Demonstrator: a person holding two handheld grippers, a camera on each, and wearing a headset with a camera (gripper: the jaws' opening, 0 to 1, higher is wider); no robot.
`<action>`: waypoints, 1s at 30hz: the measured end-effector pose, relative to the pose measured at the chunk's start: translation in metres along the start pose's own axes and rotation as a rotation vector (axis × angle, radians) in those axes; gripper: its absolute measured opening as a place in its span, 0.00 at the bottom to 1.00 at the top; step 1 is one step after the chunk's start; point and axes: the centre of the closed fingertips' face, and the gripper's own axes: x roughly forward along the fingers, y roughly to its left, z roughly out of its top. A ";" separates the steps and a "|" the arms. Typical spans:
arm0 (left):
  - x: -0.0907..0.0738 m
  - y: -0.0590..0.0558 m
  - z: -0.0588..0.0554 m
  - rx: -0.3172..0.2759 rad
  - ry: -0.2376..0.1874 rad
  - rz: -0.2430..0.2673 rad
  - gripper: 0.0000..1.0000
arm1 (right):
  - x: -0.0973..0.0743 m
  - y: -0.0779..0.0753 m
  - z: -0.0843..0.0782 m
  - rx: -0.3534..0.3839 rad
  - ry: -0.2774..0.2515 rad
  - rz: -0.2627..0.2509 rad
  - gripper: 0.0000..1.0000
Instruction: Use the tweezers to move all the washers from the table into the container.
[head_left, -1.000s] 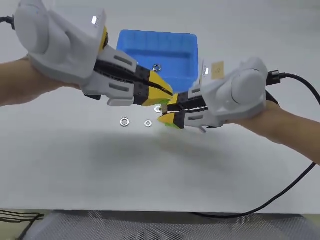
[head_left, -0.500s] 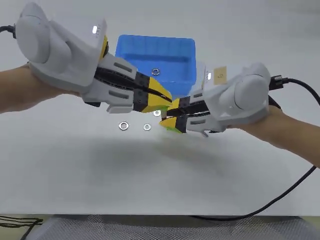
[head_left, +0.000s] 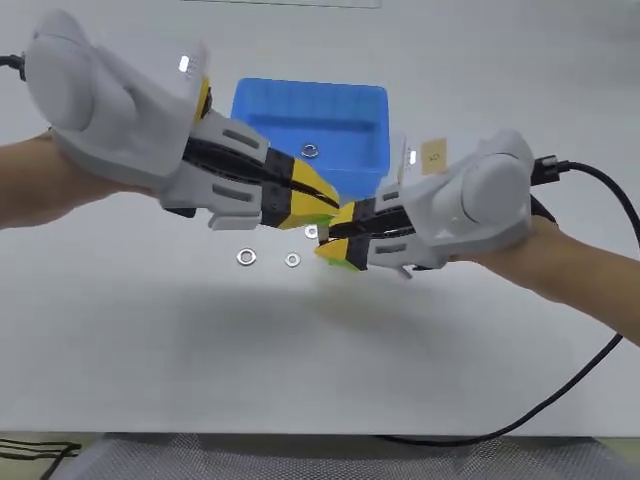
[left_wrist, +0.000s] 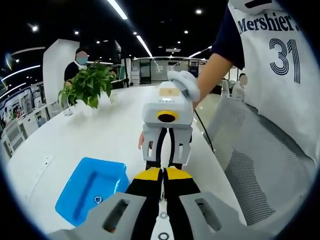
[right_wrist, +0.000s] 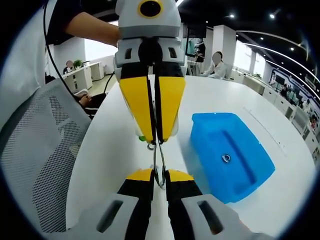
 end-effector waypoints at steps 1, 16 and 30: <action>-0.001 0.000 0.001 0.001 0.000 0.000 0.05 | 0.000 0.000 0.001 -0.003 -0.001 0.000 0.10; -0.018 0.000 0.033 0.053 -0.013 0.013 0.05 | -0.015 -0.003 0.037 -0.048 -0.033 -0.011 0.10; -0.031 0.019 0.053 0.114 -0.005 0.029 0.05 | -0.024 -0.025 0.062 -0.106 -0.053 -0.039 0.10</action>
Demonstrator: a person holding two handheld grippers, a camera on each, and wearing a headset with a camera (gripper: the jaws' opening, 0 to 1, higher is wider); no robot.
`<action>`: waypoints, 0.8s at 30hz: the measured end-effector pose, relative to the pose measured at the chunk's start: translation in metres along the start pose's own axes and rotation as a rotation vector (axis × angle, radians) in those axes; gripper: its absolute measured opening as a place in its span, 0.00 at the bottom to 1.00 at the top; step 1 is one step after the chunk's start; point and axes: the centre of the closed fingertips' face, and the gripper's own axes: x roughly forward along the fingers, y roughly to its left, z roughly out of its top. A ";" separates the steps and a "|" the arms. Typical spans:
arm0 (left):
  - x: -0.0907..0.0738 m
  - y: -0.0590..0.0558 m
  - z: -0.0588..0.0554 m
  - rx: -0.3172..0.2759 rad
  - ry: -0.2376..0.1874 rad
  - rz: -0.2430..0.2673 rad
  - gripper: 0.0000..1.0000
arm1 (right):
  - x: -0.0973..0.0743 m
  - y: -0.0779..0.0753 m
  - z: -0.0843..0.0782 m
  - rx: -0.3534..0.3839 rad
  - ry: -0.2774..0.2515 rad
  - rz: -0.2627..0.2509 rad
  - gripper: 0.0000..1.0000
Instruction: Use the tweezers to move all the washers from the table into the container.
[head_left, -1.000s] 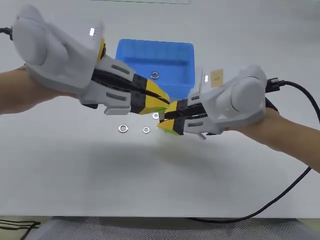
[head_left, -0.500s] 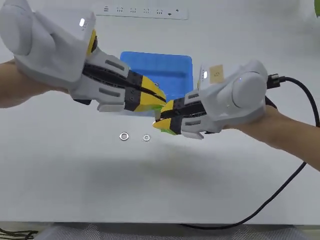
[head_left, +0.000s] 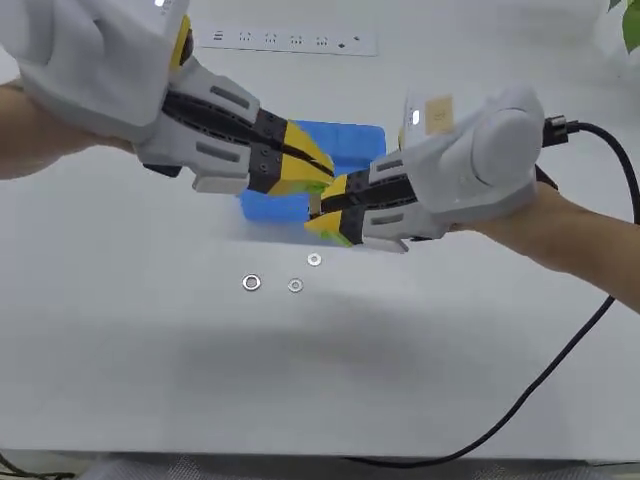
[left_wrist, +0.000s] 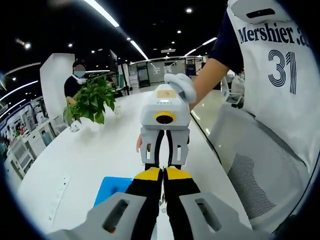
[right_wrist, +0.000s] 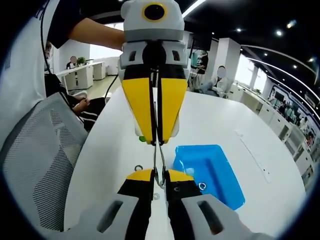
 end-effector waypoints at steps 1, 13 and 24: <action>-0.001 0.003 0.001 0.007 0.002 0.004 0.05 | 0.000 -0.004 0.001 -0.006 0.000 -0.007 0.10; -0.002 0.026 -0.004 0.021 0.012 0.015 0.05 | 0.005 -0.027 0.001 0.001 -0.016 -0.029 0.10; -0.001 0.050 -0.013 0.005 -0.003 0.044 0.05 | 0.011 -0.051 -0.005 0.007 -0.018 -0.042 0.10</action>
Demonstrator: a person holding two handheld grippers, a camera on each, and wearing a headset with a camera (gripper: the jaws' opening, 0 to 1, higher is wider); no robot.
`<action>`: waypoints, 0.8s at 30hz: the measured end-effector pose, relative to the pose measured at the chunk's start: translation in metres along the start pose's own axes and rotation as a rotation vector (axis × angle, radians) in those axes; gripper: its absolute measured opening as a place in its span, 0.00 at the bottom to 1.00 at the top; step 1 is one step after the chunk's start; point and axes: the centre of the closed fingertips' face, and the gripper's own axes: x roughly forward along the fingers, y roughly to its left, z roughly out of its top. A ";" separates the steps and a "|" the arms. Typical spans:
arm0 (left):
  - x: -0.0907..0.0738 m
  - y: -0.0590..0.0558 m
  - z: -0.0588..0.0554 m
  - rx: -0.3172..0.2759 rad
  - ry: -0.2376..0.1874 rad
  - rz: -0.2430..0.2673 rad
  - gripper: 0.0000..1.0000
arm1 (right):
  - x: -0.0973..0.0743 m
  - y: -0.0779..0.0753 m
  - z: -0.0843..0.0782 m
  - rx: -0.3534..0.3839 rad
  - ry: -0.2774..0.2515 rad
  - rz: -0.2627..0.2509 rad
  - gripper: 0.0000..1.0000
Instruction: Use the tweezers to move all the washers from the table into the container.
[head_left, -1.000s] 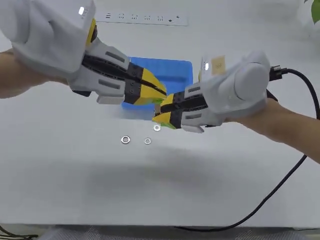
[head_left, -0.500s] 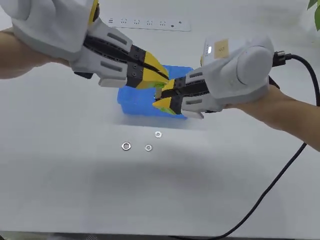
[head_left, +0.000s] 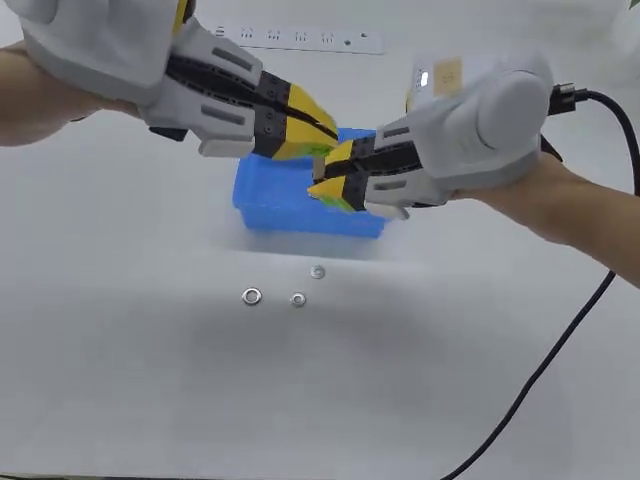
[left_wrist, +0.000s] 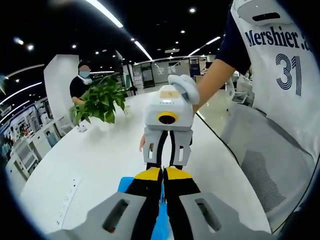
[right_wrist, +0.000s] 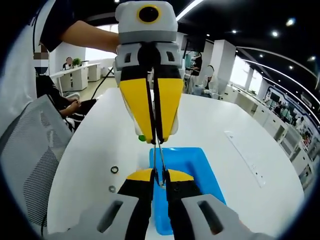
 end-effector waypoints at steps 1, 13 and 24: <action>0.001 0.003 -0.001 0.000 -0.001 0.003 0.05 | 0.001 -0.003 0.000 0.001 -0.001 -0.002 0.10; 0.003 0.026 -0.021 -0.007 0.004 0.031 0.05 | 0.017 -0.024 -0.012 0.012 0.008 -0.010 0.10; 0.012 0.039 -0.044 -0.045 0.015 0.039 0.05 | 0.029 -0.032 -0.031 0.040 0.032 -0.001 0.10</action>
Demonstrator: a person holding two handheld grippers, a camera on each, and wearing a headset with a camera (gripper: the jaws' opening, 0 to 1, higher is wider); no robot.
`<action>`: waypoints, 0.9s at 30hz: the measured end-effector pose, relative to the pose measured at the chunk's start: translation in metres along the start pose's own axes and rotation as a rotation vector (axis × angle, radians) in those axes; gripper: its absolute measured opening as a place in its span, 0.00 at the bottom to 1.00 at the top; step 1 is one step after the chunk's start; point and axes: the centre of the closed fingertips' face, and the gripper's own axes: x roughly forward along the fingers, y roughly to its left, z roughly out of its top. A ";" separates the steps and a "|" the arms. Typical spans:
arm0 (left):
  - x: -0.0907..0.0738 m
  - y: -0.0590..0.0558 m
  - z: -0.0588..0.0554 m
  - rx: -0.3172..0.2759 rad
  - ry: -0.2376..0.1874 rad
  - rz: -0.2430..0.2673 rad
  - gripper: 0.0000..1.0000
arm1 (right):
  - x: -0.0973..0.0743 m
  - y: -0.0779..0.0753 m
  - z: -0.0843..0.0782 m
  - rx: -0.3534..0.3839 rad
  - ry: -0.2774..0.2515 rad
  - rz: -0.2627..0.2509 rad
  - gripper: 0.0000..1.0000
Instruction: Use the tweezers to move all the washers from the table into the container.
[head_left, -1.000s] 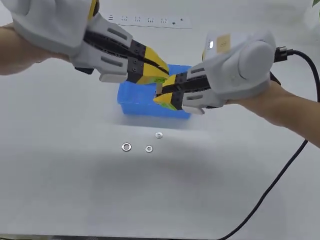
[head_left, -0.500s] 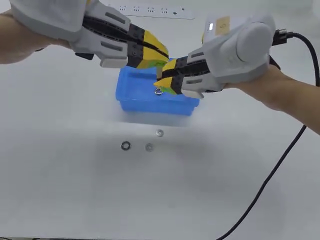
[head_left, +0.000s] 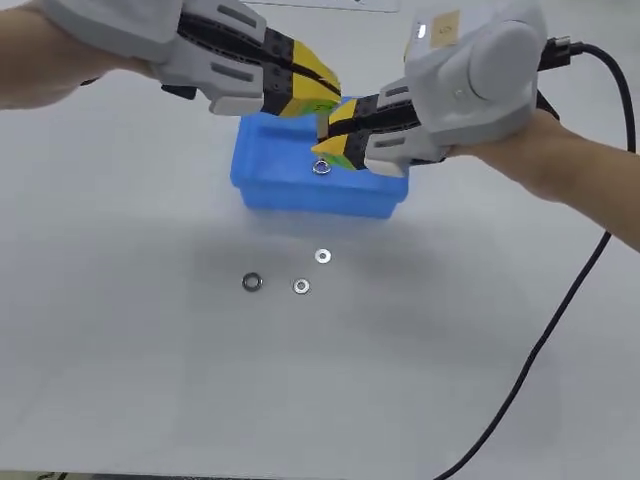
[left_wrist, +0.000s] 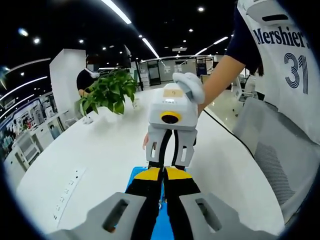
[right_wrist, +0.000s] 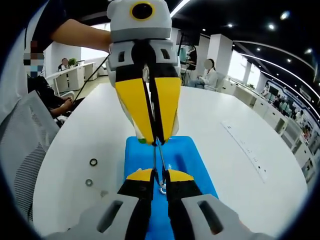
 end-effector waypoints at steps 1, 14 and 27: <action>0.000 0.001 -0.002 -0.003 0.000 0.002 0.05 | 0.001 0.000 -0.001 -0.001 0.003 0.000 0.10; 0.007 0.001 -0.015 -0.025 0.007 -0.001 0.05 | 0.007 0.000 -0.013 0.020 0.022 0.009 0.11; 0.009 0.000 -0.018 -0.036 0.011 0.007 0.05 | 0.011 -0.002 -0.019 0.042 0.033 0.004 0.11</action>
